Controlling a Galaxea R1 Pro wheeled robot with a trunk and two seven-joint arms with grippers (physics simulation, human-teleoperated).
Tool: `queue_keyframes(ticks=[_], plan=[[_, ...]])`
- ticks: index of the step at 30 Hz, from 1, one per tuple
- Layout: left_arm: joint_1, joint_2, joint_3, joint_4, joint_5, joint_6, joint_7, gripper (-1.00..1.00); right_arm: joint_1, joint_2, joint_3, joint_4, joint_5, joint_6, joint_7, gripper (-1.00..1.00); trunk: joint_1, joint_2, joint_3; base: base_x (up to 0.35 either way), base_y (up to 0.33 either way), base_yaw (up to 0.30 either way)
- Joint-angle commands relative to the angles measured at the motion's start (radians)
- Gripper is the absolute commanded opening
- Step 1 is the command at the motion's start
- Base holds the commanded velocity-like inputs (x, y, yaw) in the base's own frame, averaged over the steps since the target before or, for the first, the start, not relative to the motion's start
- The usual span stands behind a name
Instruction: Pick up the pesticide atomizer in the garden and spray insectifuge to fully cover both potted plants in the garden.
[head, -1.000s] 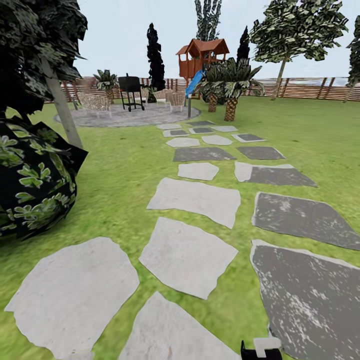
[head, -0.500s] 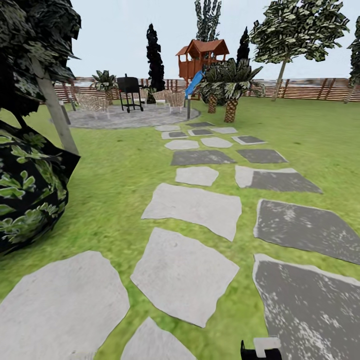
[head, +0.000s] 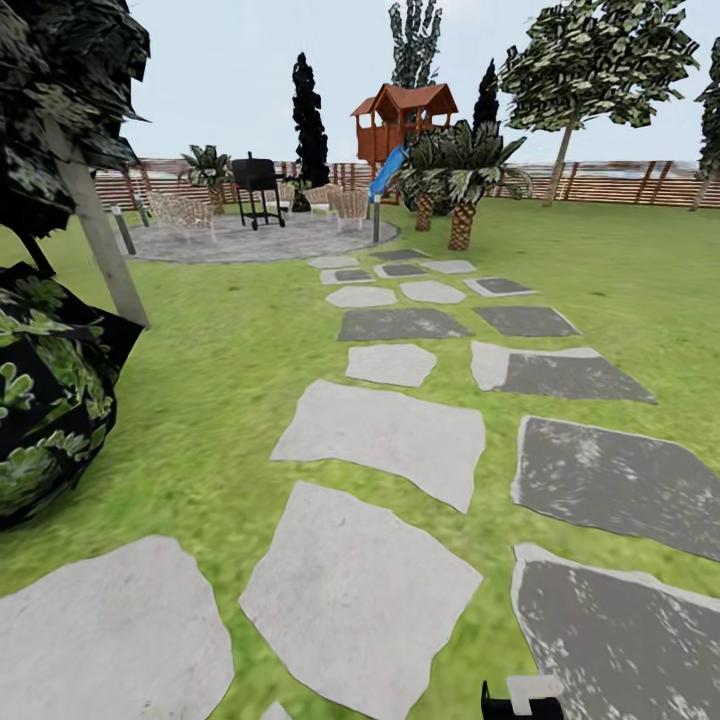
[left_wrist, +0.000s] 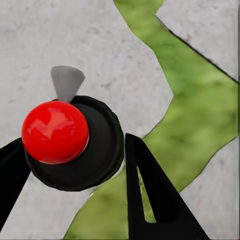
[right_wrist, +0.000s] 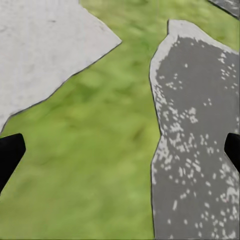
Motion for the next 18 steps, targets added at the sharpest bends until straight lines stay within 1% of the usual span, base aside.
queue_keyframes(ticks=[1, 9, 18], plan=[[-0.001, 0.000, 0.005, 0.001, 0.001, -0.003, -0.003, -1.00, -0.001, 0.000, -0.008, 0.001, 0.011, -0.002, -0.004, 1.00, 0.000, 0.000, 0.001, 0.338, -0.087, 0.000], [-0.001, 0.000, 0.005, 0.001, 0.001, -0.002, -0.003, -1.00, -0.001, 0.000, -0.008, 0.001, 0.011, -0.002, -0.004, 1.00, 0.000, 0.000, 0.011, 0.338, -0.089, 0.000], [-0.001, 0.000, 0.005, 0.000, 0.001, -0.002, -0.003, -1.00, -0.001, 0.000, -0.008, 0.000, 0.011, -0.002, -0.004, 1.00, 0.000, 0.000, 0.012, 0.307, -0.145, 0.000]])
